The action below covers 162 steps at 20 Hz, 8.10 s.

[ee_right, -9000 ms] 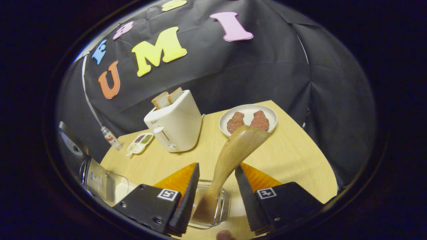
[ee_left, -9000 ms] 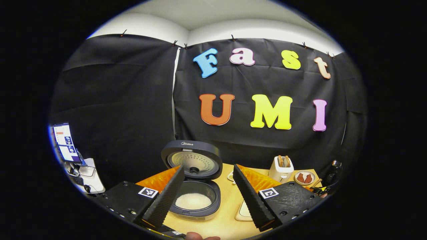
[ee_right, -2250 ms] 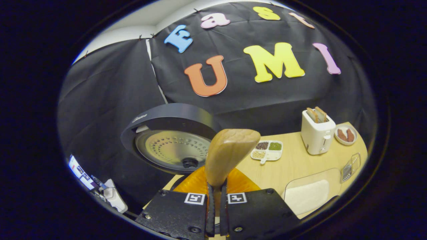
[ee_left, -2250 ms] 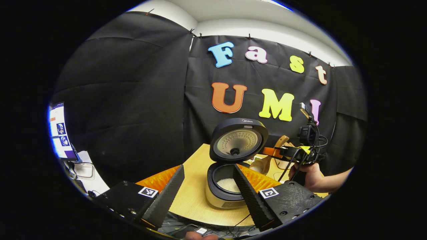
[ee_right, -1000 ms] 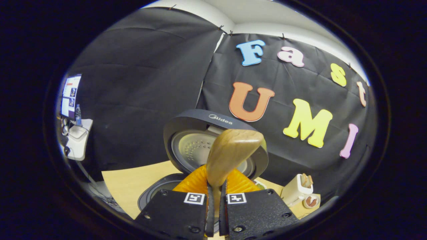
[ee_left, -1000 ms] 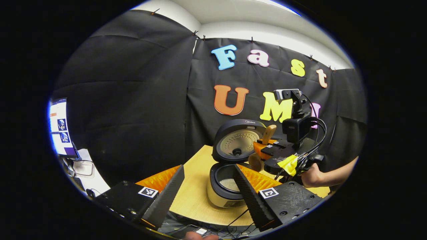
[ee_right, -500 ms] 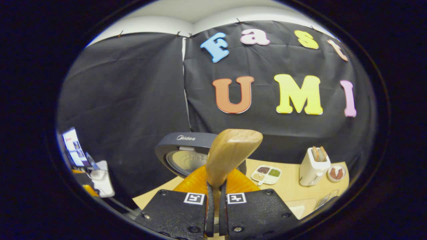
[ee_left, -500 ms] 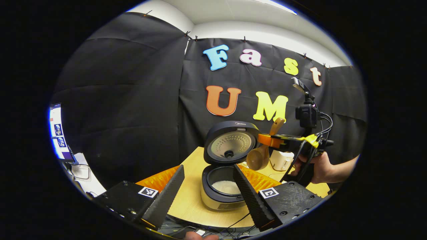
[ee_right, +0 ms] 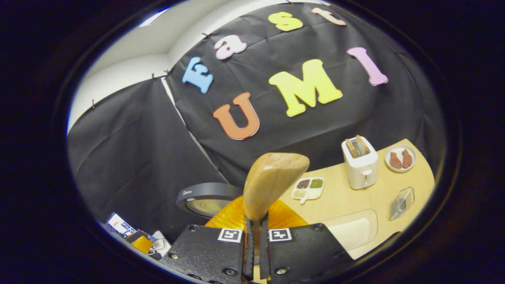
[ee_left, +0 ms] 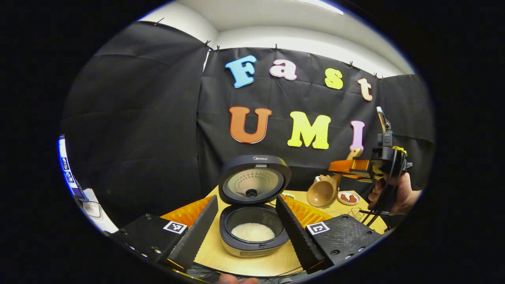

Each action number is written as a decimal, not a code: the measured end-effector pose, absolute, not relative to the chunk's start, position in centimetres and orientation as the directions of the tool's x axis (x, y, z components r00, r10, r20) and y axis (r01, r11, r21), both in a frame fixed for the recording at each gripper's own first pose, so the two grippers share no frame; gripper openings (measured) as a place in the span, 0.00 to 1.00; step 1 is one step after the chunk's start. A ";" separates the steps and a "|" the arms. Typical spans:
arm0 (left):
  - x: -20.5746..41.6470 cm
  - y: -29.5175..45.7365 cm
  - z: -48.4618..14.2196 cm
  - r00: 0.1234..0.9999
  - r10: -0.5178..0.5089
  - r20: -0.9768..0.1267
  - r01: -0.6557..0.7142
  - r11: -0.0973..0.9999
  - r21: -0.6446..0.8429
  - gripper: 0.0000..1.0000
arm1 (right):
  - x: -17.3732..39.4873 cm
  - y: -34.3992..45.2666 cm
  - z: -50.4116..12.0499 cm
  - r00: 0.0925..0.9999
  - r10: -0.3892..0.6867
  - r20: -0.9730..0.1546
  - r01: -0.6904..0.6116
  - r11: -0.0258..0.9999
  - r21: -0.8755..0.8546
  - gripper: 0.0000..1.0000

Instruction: Close the left gripper, press the button to open the rice cooker; take a wooden spoon from the chopstick holder with the right hand, scoop a spoonful of rice and pour it into the rice cooker, then put the wooden spoon back into the chopstick holder.

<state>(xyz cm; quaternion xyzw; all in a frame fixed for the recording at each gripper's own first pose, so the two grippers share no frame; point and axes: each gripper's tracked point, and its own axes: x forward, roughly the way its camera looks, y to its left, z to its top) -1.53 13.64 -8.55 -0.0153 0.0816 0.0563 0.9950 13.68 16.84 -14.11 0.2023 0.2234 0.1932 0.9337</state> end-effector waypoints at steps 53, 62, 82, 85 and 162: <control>5.9 4.5 -3.1 0.967 0.232 -0.104 -0.226 0.972 0.068 0.95 | 21.3 -22.8 -22.8 0.954 -0.101 -0.284 0.122 0.991 0.059 0.91; 10.5 9.5 -0.8 0.955 0.270 -0.125 -0.268 0.963 0.025 0.95 | 15.7 -14.1 -12.2 0.991 0.031 -0.128 -0.031 1.000 0.002 0.95; 18.6 16.5 -10.7 0.854 0.247 -0.457 -0.278 0.961 -0.001 0.98 | 5.5 -5.0 -9.3 0.995 0.022 -0.101 -0.035 0.992 -0.125 0.93; 16.6 15.9 -11.6 0.847 0.245 -0.472 -0.277 0.961 0.002 0.98 | 5.4 -2.1 -9.1 0.992 0.076 -0.098 -0.089 0.987 -0.132 0.93; -6.8 1.2 -0.4 1.000 -0.026 0.012 0.027 0.998 -0.057 0.94 | -8.7 4.0 -4.9 0.996 0.005 -0.085 -0.010 0.998 -0.057 1.00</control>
